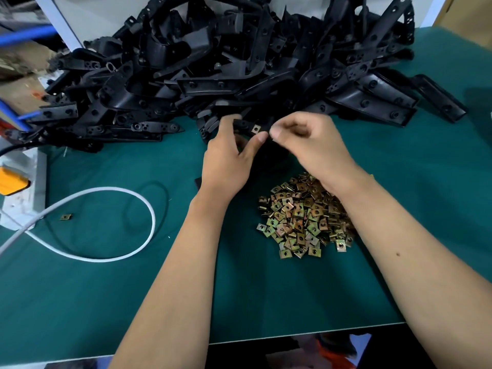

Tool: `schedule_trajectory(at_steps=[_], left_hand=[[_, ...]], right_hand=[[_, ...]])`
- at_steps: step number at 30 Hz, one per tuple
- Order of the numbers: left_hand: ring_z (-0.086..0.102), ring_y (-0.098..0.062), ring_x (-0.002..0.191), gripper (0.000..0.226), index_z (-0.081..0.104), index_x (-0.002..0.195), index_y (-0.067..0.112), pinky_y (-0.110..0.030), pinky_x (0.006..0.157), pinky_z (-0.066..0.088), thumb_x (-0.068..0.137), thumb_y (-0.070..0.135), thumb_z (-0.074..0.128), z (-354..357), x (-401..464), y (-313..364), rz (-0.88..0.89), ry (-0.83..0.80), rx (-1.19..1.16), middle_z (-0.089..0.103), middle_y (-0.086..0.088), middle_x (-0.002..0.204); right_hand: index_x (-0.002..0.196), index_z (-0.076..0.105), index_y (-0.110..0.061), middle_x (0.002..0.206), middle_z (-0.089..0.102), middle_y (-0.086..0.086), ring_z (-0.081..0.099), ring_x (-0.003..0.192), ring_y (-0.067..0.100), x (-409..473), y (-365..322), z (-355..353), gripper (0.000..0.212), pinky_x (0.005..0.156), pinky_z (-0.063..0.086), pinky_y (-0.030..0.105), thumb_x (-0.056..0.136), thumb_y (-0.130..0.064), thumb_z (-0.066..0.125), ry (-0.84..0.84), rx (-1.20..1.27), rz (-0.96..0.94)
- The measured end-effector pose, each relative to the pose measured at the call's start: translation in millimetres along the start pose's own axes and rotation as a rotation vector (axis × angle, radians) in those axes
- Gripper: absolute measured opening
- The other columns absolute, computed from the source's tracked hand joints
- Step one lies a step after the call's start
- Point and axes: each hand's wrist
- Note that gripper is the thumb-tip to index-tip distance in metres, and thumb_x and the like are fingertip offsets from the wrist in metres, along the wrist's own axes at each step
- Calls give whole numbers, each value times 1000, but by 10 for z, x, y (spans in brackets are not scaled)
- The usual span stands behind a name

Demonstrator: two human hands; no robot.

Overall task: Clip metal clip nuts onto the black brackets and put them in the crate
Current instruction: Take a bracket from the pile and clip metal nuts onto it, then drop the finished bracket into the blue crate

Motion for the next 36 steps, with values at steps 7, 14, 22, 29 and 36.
schedule_trajectory(at_steps=[7,14,22,29,36], left_hand=[[65,-4,95,33,55,130,37,-28,86,54,99,34,63,-80,0,-37,187,-109,-64,68,18,107],[61,-17,76,18,56,113,32,-41,69,53,97,29,66,-99,-6,-19,209,-93,-10,66,7,89],[57,-1,77,16,59,109,28,-17,65,44,96,29,68,-137,13,227,253,-11,-27,63,17,92],[53,15,77,22,59,108,16,-6,68,37,97,33,67,535,-107,1416,293,45,-169,56,21,85],[63,-31,87,22,56,96,10,-41,80,46,95,28,69,1895,-968,2849,279,-260,-407,63,2,81]], right_hand=[[94,79,-22,84,72,-17,64,80,-8,-39,24,19,17,68,42,6,80,-27,88,42,-281,-148],[97,83,-24,79,70,-22,64,76,-12,-52,44,39,15,66,41,5,82,-24,86,24,-285,-187],[109,79,-17,98,75,-7,66,90,4,-144,-195,-98,26,78,47,14,84,-22,83,83,-327,-267],[145,48,-15,101,70,-9,65,91,1,-568,-212,-968,54,97,52,29,95,-16,70,446,169,-37],[86,75,-14,86,72,8,64,83,20,-1639,167,-2467,28,80,50,35,104,-24,57,680,482,196]])
Point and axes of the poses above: each hand's wrist, its own x-axis towards the middle knuckle, its own z-axis out of the palm, y = z × x
